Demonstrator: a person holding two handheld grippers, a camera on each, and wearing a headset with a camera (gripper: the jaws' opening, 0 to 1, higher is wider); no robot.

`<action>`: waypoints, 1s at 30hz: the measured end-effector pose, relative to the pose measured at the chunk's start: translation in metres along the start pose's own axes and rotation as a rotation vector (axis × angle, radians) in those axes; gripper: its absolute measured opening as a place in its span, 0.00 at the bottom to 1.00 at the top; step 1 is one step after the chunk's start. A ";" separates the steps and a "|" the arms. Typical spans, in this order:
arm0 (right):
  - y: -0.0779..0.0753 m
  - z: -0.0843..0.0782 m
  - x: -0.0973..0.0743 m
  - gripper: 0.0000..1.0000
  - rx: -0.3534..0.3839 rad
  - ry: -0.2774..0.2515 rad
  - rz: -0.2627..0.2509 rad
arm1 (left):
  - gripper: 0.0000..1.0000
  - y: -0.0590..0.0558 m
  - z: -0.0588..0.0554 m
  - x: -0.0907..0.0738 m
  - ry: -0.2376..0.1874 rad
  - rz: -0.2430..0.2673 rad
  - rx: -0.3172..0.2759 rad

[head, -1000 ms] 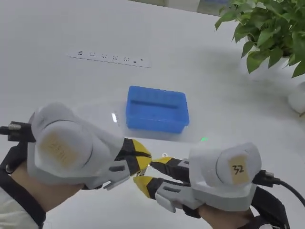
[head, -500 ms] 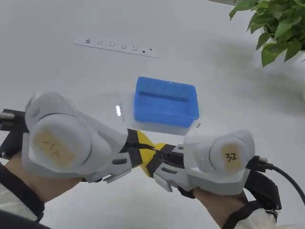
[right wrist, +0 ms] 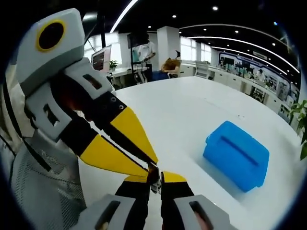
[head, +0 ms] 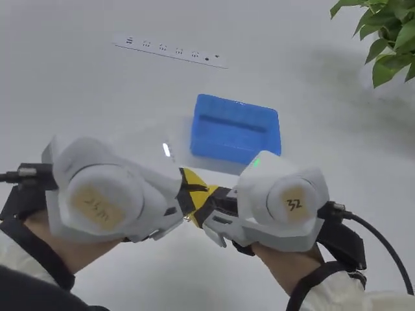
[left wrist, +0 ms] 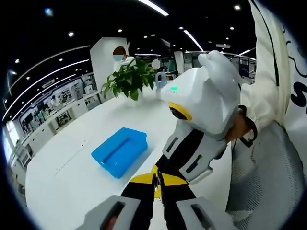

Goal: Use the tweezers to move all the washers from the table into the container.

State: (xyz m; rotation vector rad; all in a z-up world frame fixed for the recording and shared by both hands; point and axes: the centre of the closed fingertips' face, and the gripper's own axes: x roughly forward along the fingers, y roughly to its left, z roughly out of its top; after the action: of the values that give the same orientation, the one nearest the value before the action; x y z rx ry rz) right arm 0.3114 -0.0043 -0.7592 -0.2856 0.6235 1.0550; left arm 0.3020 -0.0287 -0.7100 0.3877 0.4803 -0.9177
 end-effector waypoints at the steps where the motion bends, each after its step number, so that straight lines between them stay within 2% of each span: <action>1: -0.001 0.001 0.000 0.04 0.012 -0.005 0.002 | 0.08 0.002 -0.001 -0.001 -0.005 0.007 -0.012; 3: -0.004 0.002 0.000 0.04 0.038 -0.012 0.002 | 0.12 0.005 -0.003 -0.004 -0.027 0.020 -0.073; 5: -0.007 0.001 0.000 0.04 0.060 -0.014 0.000 | 0.17 0.010 -0.010 -0.008 -0.024 0.047 -0.137; 7: -0.009 0.001 0.000 0.04 0.084 -0.020 0.000 | 0.23 0.012 -0.017 -0.010 -0.006 0.063 -0.161; 9: -0.010 0.002 0.000 0.04 0.108 -0.029 0.005 | 0.29 0.011 -0.027 -0.012 0.029 0.061 -0.222; 10: -0.010 0.002 0.001 0.04 0.108 -0.028 0.004 | 0.32 0.011 -0.031 -0.013 0.032 0.065 -0.259; 13: -0.010 0.000 0.003 0.04 0.109 -0.017 0.006 | 0.36 0.010 -0.038 -0.015 0.027 0.069 -0.285; 15: -0.009 -0.003 0.005 0.04 0.106 0.005 0.011 | 0.39 0.009 -0.045 -0.016 0.045 0.078 -0.299; 16: -0.010 -0.004 0.004 0.04 0.081 0.009 0.001 | 0.40 0.008 -0.049 -0.017 0.051 0.084 -0.306; 21: -0.011 -0.005 0.003 0.04 0.074 0.017 -0.009 | 0.43 0.004 -0.059 -0.016 0.059 0.093 -0.340; 25: -0.011 -0.008 0.005 0.04 0.069 0.031 -0.010 | 0.43 -0.001 -0.063 -0.014 0.077 0.076 -0.329; 30: -0.013 -0.008 0.005 0.04 0.049 0.031 -0.019 | 0.44 -0.005 -0.060 -0.011 0.078 0.056 -0.326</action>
State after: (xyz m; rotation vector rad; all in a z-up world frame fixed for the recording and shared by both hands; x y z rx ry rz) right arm 0.3212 -0.0112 -0.7696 -0.2657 0.6726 1.0173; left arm 0.2785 0.0070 -0.7541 0.1397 0.6763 -0.7560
